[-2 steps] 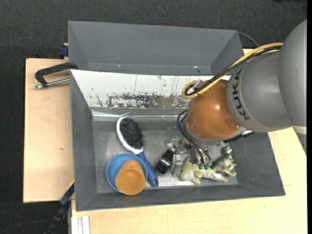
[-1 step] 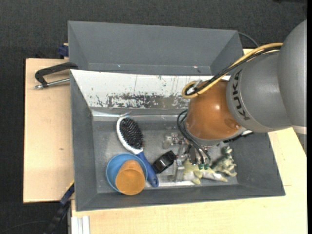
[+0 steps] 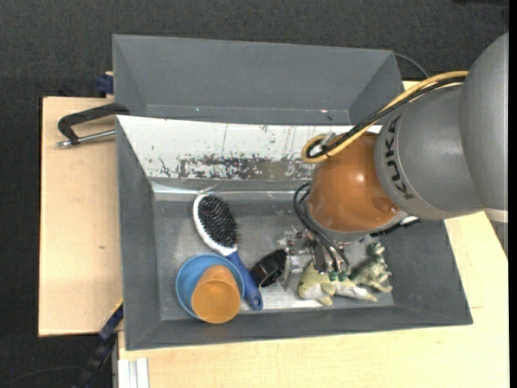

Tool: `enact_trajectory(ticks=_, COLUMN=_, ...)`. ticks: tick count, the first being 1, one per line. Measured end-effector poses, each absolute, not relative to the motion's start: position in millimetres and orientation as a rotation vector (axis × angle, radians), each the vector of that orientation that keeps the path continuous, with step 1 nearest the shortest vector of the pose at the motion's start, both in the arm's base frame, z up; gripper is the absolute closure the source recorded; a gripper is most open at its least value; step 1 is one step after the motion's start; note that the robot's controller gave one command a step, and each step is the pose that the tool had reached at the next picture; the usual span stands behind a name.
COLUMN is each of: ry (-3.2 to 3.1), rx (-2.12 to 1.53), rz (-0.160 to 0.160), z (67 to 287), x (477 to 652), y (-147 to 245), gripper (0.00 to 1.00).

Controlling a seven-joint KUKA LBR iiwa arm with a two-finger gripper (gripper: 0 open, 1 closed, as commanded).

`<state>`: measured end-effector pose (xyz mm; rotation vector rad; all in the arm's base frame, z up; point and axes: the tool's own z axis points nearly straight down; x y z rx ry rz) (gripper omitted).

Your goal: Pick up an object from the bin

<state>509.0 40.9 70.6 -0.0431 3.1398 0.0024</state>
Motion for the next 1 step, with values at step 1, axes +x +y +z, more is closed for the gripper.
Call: enact_trajectory(ticks=1, ry=3.128, rx=-0.032, rz=0.005, z=207.3, x=506.6, y=62.9, gripper=1.0)
